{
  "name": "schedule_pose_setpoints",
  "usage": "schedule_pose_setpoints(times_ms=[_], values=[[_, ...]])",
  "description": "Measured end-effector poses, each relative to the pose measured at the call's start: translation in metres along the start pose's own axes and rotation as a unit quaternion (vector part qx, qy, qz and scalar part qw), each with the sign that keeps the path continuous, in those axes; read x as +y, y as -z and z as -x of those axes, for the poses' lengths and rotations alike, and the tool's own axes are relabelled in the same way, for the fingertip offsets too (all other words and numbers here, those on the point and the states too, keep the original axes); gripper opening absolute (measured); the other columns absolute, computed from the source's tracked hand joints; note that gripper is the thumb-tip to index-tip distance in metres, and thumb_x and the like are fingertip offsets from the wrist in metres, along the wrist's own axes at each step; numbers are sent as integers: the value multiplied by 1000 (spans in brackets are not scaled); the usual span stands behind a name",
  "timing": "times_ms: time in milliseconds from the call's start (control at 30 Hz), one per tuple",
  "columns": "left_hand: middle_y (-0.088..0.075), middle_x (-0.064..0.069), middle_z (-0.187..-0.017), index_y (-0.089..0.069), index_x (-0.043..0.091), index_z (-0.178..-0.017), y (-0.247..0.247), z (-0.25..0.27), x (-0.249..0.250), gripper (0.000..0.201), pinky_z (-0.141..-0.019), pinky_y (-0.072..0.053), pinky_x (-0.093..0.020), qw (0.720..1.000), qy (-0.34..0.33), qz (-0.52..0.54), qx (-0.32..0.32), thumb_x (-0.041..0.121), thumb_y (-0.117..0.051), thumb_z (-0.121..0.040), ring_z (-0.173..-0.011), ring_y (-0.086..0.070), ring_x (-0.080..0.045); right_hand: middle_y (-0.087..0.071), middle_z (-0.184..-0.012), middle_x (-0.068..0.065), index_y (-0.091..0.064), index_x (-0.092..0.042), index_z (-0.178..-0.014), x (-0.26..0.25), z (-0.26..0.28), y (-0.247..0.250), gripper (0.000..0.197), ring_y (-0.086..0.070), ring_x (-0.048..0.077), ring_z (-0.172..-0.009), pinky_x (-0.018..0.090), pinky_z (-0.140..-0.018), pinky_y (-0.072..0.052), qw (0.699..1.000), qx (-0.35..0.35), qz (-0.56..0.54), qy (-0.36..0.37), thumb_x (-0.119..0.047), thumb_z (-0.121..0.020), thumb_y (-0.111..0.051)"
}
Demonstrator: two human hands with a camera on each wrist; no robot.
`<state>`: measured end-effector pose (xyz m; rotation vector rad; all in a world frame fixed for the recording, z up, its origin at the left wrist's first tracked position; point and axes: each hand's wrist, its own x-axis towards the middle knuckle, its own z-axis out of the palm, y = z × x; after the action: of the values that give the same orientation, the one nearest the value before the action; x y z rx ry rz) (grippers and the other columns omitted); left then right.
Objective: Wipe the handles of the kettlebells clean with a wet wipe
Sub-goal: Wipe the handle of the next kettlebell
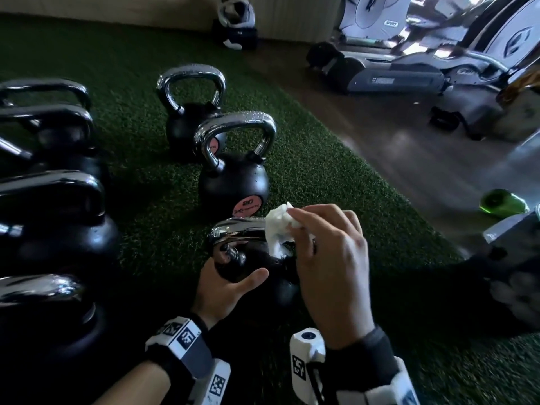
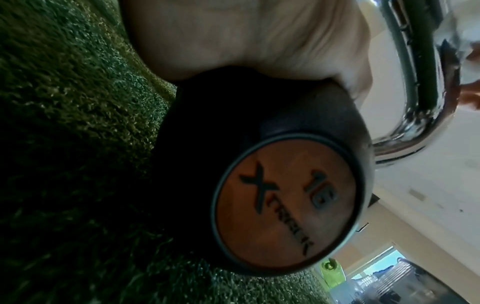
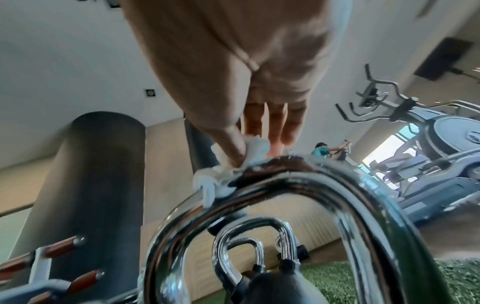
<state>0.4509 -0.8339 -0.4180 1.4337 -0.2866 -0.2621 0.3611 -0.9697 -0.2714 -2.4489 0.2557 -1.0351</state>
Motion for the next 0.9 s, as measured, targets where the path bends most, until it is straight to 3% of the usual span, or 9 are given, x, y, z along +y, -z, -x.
schedule_pose_setpoints(times_ms=[133, 267, 333, 400, 567, 667, 733, 833, 900], values=[[-79, -2, -110, -74, 12, -112, 1, 0, -3, 68, -93, -58, -34, 1000, 6, -13, 14, 45, -94, -56, -106, -74, -19, -73, -107, -6, -79, -18, -109, 15, 11, -2, 22, -57, 21, -93, 33, -85, -42, 999, 24, 19, -17, -17, -96, -61], [-78, -5, -111, -73, 9, -114, 1, 1, -4, 69, -96, -58, -41, 1000, 4, -10, 10, 43, -94, -58, -107, -74, -22, -74, -105, -3, -78, -15, -106, 40, 17, 4, 18, -62, 24, -88, 15, -82, -34, 995, 58, 15, -76, -9, -99, -63], [-78, -4, -111, -72, 10, -115, 1, 1, -4, 68, -95, -58, -37, 1000, -5, -18, 10, 43, -93, -59, -107, -74, -20, -72, -106, -4, -78, -14, -107, 34, 22, 1, 17, -58, 19, -91, 8, -86, -34, 995, 67, 13, -74, -7, -99, -65], [-78, -3, -113, -71, 12, -118, 1, 1, -3, 69, -94, -57, -29, 1000, -13, -17, 9, 42, -92, -60, -109, -73, -18, -72, -106, -4, -78, -13, -107, 31, 29, -3, 17, -58, 16, -92, 14, -86, -40, 993, 86, 2, -84, -6, -99, -66], [-75, 2, -118, -67, 17, -121, 2, 0, -5, 68, -97, -53, -22, 999, -32, -23, 12, 40, -92, -62, -114, -70, -13, -72, -92, -3, -78, -15, -110, 62, 48, -15, 19, -62, 8, -78, 27, -74, -48, 954, 91, -131, -255, -8, -99, -64], [-75, 7, -118, -67, 15, -122, 0, 2, -4, 71, -95, -52, -17, 999, -34, -31, 27, 42, -92, -62, -114, -69, -7, -74, -95, -3, -78, -14, -113, 60, 60, -19, 20, -65, 7, -80, 20, -75, -50, 938, 107, -165, -287, -11, -99, -65], [-74, 10, -119, -65, 14, -124, 0, 3, -2, 68, -93, -50, -13, 998, -32, -41, 34, 33, -96, -66, -113, -68, -3, -75, -96, -2, -80, -18, -111, 59, 66, -26, 19, -65, 8, -80, 23, -75, -51, 923, 119, -192, -311, -13, -98, -67], [-75, 6, -116, -64, 14, -123, -2, 6, 4, 62, -92, -51, -13, 998, -18, -43, 37, 19, -91, -68, -111, -69, -2, -61, -67, -13, -74, -27, -72, 65, 74, -41, 34, -47, 2, -59, 28, -58, -38, 901, 87, -233, -356, -7, -98, -64], [-75, 16, -110, -64, 20, -121, -2, 11, 16, 61, -90, -51, -14, 997, 17, -67, 38, 30, -89, -67, -106, -68, 5, -50, -56, -16, -63, -25, -59, 69, 78, -45, 42, -41, -1, -52, 25, -55, -32, 894, 60, -242, -372, -4, -96, -64]])
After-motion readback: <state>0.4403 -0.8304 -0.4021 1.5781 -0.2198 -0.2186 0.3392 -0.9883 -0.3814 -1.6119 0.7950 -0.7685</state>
